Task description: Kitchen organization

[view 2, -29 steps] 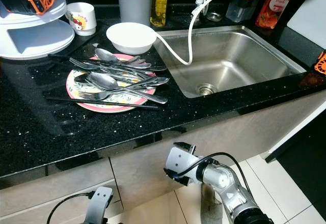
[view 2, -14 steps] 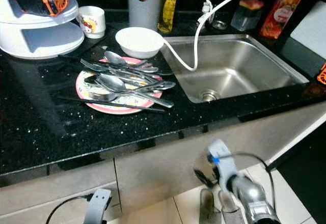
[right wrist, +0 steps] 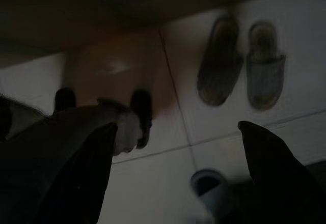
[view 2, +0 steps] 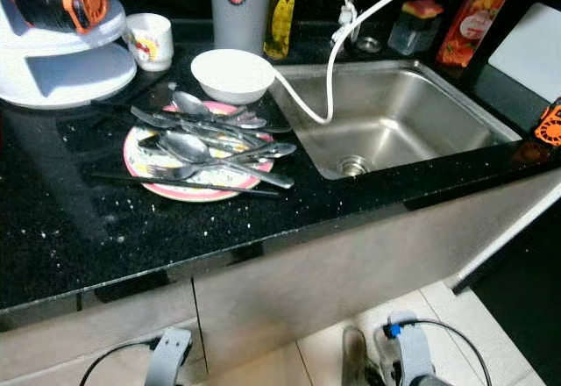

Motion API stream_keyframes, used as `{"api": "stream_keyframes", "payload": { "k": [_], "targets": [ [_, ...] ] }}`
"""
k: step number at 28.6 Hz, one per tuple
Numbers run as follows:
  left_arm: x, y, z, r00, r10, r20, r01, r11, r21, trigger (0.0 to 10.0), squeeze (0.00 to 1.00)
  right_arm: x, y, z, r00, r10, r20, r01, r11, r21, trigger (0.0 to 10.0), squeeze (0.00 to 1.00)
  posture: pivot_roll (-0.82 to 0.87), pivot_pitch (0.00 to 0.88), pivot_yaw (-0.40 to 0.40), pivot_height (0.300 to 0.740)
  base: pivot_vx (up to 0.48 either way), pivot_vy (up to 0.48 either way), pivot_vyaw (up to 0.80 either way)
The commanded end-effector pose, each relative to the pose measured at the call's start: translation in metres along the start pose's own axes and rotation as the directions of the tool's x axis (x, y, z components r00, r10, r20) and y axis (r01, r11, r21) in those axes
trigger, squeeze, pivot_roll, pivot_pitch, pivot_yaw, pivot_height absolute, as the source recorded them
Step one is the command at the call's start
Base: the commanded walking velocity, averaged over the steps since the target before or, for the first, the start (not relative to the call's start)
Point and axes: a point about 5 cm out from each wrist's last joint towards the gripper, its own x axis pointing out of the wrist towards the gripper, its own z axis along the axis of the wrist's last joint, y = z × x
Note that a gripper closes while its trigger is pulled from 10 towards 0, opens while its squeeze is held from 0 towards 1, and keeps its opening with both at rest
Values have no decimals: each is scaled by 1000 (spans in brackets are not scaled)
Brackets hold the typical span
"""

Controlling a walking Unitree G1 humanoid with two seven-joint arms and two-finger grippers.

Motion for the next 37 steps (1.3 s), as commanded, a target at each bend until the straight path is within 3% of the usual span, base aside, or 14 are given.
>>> {"api": "stream_keyframes", "payload": {
  "k": [1,3,7,9,12,13,15,16,17,18,19,22,30,37],
  "targets": [
    [-1,1,-12,999,7,-48,-7,1000,5,10000,0,-1,-3,-8,999,-42,-25,44,998,51,10000,0,-30,23,-95,740,0,0,0],
    [-1,1,-11,999,10,-45,-9,1000,14,10000,0,1,0,-6,998,-61,-1,61,992,107,10000,0,-43,22,-90,740,0,0,0],
    [1,-1,0,1000,12,-8,-12,1000,25,10000,0,4,0,42,981,-40,192,54,996,-69,10000,0,-80,17,-99,740,0,0,0],
    [1,0,8,1000,17,21,-17,1000,13,10000,0,-2,16,106,896,100,433,33,957,-289,10000,0,-141,9,-101,740,0,0,0],
    [2,-2,15,999,13,32,-14,1000,21,10000,0,-21,63,163,754,328,570,114,789,-604,10000,0,-175,19,-110,740,0,0,0],
    [2,-2,15,999,13,32,-14,1000,21,10000,0,-21,63,163,754,328,570,114,789,-604,10000,0,-175,19,-110,740,0,0,0],
    [4,-7,22,999,1,47,-2,1000,31,10000,0,-21,103,168,732,465,498,153,601,-785,10000,0,-181,16,-122,740,0,0,0],
    [4,-7,22,999,1,47,-2,1000,31,10000,0,-21,103,168,732,465,498,153,601,-785,10000,0,-181,16,-122,740,0,0,0],
    [5,-10,25,998,-5,59,4,1000,26,10000,0,-18,114,164,740,506,443,171,496,-851,10000,0,-173,18,-126,740,0,0,0],
    [5,-10,25,998,-5,59,4,1000,26,10000,0,-18,114,164,740,506,443,171,496,-851,10000,0,-173,18,-126,740,0,0,0],
    [6,-12,28,998,-10,69,9,1000,23,10000,0,-18,123,163,741,535,406,192,410,-891,10000,0,-170,14,-132,740,0,0,0],
    [6,-13,28,997,-13,74,12,1000,14,10000,0,-19,126,164,754,545,367,232,301,-925,10000,0,-160,13,-124,740,0,0,0],
    [2,-3,14,999,10,42,-9,1000,-12,10000,0,-19,118,159,834,471,289,205,222,-953,10000,0,-122,7,-130,740,0,0,0],
    [1,-2,1,1000,5,6,-5,1000,-20,10000,0,-21,122,159,827,464,319,264,182,-947,10000,0,-135,18,-117,740,0,0,0]
  ]
}}
